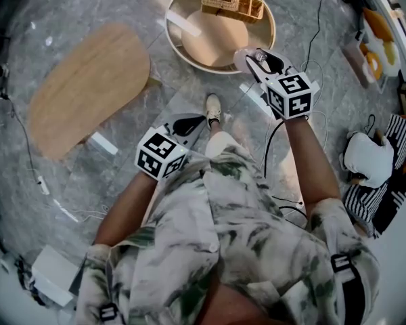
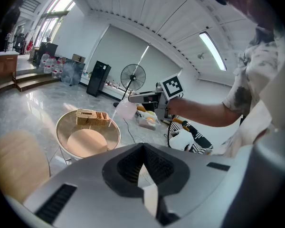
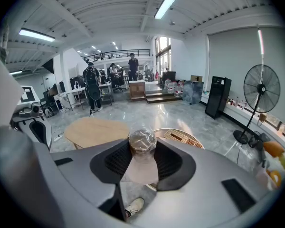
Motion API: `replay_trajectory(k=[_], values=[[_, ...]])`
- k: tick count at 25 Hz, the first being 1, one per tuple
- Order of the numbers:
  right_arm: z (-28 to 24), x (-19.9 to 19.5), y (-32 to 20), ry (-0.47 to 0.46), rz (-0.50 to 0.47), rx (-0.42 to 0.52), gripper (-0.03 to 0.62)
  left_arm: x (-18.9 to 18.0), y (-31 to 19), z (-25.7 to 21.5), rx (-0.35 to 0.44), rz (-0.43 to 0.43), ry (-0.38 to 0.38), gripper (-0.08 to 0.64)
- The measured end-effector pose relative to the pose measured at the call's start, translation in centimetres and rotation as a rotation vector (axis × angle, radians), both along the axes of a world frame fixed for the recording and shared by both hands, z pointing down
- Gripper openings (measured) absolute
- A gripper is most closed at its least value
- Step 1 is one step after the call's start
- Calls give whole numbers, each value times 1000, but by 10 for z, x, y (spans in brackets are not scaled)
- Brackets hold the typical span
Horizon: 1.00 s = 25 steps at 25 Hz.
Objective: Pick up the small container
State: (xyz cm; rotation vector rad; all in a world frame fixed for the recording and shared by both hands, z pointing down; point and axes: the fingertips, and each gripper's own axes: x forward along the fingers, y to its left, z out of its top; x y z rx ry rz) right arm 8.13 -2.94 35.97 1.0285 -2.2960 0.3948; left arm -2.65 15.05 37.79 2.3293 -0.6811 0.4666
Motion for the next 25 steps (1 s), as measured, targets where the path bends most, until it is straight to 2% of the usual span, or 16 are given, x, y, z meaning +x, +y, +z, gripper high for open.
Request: replay_trajectory(k=[12,25], values=[[15,8,-10,13,-4,-15,158,2,-5,8,-29,-11,-4,21],[35,17,-39,17,-14,-39,158,12,-33,18,-67,-34,4,21]])
